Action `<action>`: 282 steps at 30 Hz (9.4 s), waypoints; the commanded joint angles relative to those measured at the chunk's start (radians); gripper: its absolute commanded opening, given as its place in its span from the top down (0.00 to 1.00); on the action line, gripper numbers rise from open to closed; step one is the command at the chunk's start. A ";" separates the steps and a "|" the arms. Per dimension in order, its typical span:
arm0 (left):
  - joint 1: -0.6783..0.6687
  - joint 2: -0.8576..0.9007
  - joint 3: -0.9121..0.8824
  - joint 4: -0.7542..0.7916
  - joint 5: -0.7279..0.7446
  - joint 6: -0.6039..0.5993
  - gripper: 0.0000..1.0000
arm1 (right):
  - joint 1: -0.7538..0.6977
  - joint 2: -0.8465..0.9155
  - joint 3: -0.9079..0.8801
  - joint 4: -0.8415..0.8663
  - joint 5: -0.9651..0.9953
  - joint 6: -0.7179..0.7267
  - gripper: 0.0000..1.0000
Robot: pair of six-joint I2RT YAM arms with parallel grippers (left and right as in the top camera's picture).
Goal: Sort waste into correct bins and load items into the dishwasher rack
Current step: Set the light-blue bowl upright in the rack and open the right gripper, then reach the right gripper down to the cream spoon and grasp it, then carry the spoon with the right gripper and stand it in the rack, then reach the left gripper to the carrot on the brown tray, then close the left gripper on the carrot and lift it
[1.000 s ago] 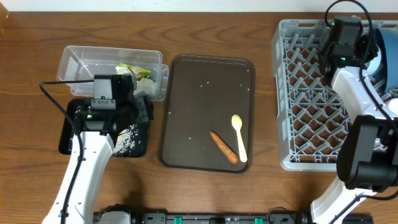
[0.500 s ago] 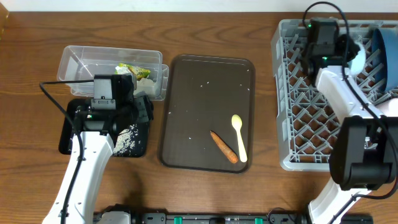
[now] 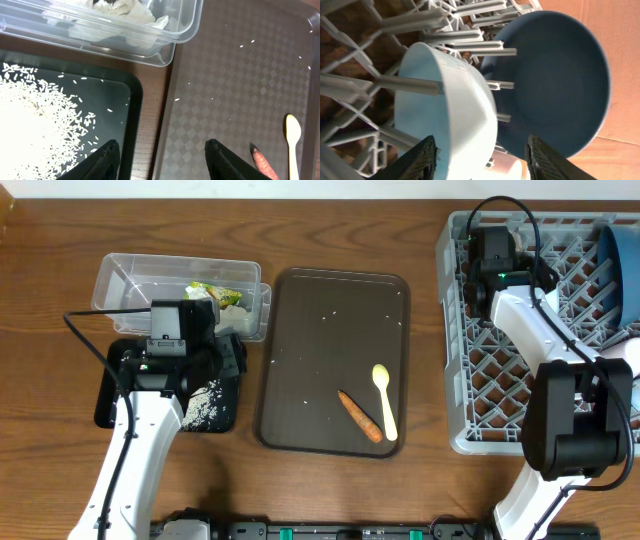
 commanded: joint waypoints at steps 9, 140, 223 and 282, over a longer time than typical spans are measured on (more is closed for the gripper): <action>0.004 -0.007 0.011 0.001 0.000 -0.001 0.43 | 0.011 -0.188 -0.004 -0.129 -0.690 0.142 0.27; 0.004 -0.004 0.011 0.001 0.000 -0.001 0.42 | -0.083 -0.327 0.095 -0.488 -1.106 0.461 0.78; -0.782 0.473 0.010 0.339 0.002 -1.093 0.05 | -0.103 -0.234 0.108 -0.552 -1.139 0.362 0.31; -0.780 0.520 0.006 0.286 -0.078 -1.122 0.61 | -0.103 -0.234 0.108 -0.555 -1.139 0.370 0.31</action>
